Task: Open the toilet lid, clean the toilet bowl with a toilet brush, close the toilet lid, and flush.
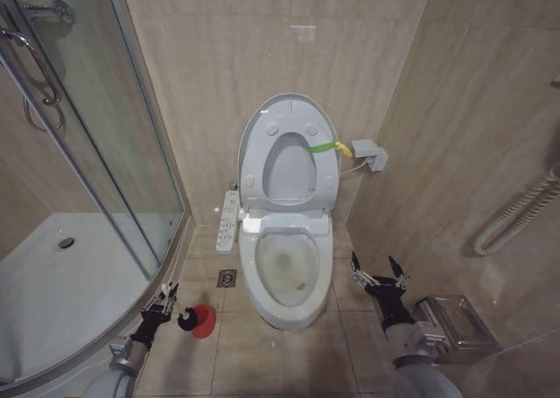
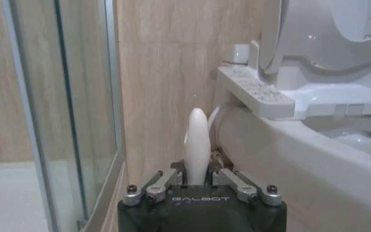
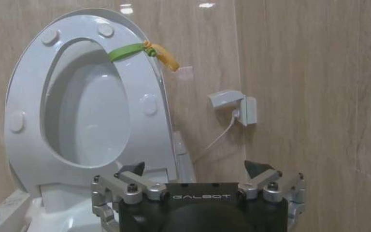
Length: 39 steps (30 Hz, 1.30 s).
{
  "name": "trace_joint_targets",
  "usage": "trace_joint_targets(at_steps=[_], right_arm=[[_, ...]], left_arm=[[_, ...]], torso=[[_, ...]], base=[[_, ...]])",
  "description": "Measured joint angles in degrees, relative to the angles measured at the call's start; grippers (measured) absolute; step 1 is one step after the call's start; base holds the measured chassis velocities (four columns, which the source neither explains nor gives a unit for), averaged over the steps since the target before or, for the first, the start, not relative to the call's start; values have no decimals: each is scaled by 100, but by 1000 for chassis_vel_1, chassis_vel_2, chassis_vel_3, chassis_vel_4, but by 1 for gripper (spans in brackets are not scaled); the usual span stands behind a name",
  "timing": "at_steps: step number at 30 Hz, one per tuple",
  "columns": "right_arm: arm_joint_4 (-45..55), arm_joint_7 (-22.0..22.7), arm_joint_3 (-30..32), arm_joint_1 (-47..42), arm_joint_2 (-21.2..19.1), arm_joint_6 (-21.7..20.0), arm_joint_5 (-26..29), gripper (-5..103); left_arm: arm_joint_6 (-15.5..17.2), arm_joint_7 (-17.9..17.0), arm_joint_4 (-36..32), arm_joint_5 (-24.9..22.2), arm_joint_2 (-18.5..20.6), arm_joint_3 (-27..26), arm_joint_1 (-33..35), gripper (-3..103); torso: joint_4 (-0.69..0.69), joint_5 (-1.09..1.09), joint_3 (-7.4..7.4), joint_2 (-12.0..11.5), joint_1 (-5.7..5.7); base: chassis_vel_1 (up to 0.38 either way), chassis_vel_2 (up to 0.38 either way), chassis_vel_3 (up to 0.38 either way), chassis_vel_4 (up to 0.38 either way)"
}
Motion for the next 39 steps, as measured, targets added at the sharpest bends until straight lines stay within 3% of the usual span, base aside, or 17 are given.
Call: trace_joint_targets(at_steps=[7,12,18,29,39], right_arm=[[0,0,0,0,0,0,0,100],[0,0,0,0,0,0,0,100],[0,0,0,0,0,0,0,100],[0,0,0,0,0,0,0,100],[0,0,0,0,0,0,0,100]], left_arm=[[212,-254,-967,-106,134,-69,320,20],[582,-453,-2199,-210,373,-90,711,20],[628,-464,-3128,-290,549,-96,1071,20],[741,-476,-4138,-542,994,-125,1474,20],[796,-236,-4492,-1311,1762,24,1093,20]], torso=[[0,0,0,0,0],[0,1,0,0,0],[0,1,0,0,0],[0,1,0,0,0],[0,0,0,0,1]], base=[[0,0,0,0],[0,0,0,0],[0,0,0,0],[0,0,0,0],[0,0,0,0]])
